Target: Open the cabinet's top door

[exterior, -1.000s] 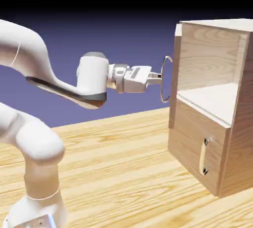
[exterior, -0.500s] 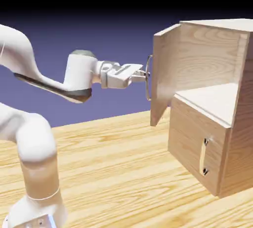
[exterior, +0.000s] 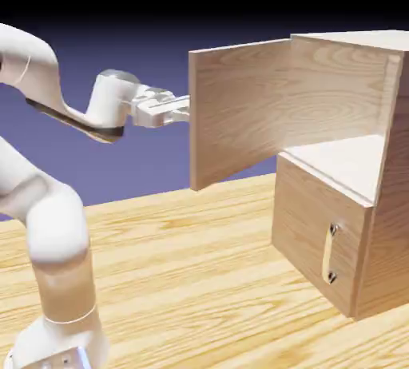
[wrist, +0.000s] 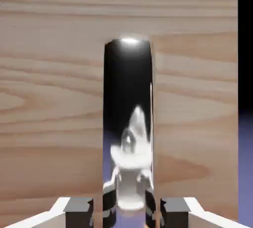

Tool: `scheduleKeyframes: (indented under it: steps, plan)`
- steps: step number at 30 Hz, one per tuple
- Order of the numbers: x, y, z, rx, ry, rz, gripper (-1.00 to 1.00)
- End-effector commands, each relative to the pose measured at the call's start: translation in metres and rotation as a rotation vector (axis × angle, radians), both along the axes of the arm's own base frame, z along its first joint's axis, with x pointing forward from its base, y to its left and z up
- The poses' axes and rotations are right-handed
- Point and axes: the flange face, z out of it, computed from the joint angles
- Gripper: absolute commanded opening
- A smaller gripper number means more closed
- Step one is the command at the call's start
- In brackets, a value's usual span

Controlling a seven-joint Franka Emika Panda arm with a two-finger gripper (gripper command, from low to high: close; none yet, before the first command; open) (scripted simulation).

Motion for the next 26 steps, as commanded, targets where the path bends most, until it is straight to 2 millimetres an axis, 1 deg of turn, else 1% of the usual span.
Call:
scheduleKeyframes:
  steps: [1,5,9,25,26]
  plan:
    - [0.001,0.007,-0.001,0.0,0.001,-0.023,-1.0]
    - [0.005,0.032,-0.001,0.0,0.002,-0.1,-1.0]
    - [0.009,0.05,-0.001,0.0,0.001,-0.154,-1.0]
    - [0.024,0.096,-0.001,0.0,0.002,-0.301,-1.0]
    - [0.024,0.096,-0.001,0.0,0.002,-0.301,1.0]
